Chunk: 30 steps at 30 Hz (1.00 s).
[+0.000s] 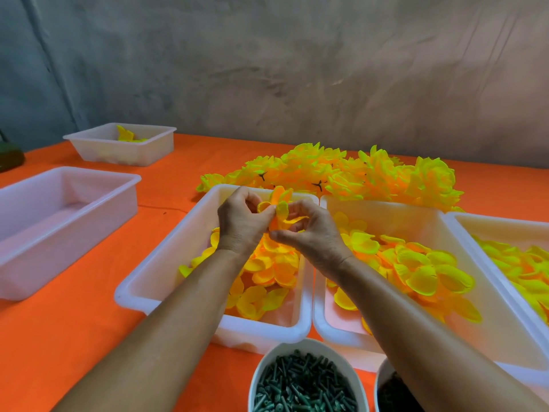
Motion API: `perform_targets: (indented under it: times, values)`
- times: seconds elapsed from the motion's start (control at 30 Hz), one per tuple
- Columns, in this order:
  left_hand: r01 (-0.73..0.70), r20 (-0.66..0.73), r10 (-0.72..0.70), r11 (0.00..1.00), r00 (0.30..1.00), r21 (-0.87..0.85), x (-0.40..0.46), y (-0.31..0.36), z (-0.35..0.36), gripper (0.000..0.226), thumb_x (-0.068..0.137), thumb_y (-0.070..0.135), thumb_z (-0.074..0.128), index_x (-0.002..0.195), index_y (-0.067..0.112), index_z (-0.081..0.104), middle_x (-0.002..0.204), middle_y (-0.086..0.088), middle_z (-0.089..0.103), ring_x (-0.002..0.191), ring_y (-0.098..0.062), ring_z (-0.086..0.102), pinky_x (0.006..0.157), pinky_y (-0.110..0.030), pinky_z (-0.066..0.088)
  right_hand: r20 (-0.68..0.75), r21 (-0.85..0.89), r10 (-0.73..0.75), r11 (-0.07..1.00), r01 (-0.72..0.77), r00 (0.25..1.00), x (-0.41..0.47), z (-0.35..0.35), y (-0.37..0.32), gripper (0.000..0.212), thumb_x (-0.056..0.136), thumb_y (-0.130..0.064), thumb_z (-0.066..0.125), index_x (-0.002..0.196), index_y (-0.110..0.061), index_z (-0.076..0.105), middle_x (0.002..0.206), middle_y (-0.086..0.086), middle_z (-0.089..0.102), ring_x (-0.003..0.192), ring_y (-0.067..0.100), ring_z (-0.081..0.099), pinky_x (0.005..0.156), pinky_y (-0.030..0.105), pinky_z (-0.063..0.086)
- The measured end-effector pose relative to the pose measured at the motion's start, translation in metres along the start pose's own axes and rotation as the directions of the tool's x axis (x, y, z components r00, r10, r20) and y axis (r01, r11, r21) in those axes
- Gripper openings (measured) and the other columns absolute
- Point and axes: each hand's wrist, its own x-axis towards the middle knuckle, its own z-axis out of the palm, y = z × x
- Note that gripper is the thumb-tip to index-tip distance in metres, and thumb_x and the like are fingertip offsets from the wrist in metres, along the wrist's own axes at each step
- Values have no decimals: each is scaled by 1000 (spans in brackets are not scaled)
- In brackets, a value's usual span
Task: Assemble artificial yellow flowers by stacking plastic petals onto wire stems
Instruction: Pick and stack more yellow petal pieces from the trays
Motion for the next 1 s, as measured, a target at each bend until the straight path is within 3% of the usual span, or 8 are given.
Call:
perform_targets:
  times: [0.17,0.27,0.33,0.4,0.63,0.8,1.0]
  values:
    - [151,172,-115,966,978,-210,-1,0,-1,26,77,1,71,74,15,50,73,-12,54,69,-26,59,55,-38,58,-57,1,-65,998,65,996,1,0,2,20,82,-5,70,73,-20,60,69,4,58,62,17,48,55,26,38]
    - [163,253,-101,958,962,-237,-4,1,-1,28,78,-2,71,82,18,52,87,-13,56,72,-21,59,50,-30,57,-62,130,-58,989,65,996,0,-2,3,8,88,2,60,82,-4,61,70,5,54,64,14,47,58,24,40]
    - [152,274,-91,965,957,-212,-4,0,-1,29,77,-3,72,83,19,53,94,-16,57,79,-24,60,52,-35,58,-106,198,-40,978,60,994,1,-4,4,7,90,3,55,93,7,60,79,12,55,72,20,50,65,32,43]
    - [169,239,-129,973,963,-155,-3,0,-1,30,75,-4,73,80,19,53,91,-16,57,77,-29,62,55,-44,59,-133,228,-28,972,58,991,2,-5,4,11,91,3,53,99,7,60,87,14,58,79,22,52,70,35,43]
    - [377,97,-366,912,926,-160,1,0,6,26,69,-2,71,78,12,51,73,-6,56,52,-21,60,57,-47,59,-155,256,-18,965,57,988,1,-3,5,13,91,3,54,93,-7,62,87,11,61,82,20,57,72,34,48]
    - [382,17,-382,921,924,-74,1,0,12,25,69,8,73,82,13,52,82,-12,62,73,-32,66,64,-47,59,-152,271,-20,961,62,988,-1,-2,4,19,91,3,55,87,-15,62,84,7,62,79,18,57,67,27,48]
    - [389,-19,-389,921,921,13,0,4,16,25,70,8,71,84,12,51,65,2,51,49,-22,62,56,-41,58,-165,281,-8,958,55,986,-1,-2,4,12,90,4,55,96,-3,62,88,14,61,80,24,55,69,34,45]
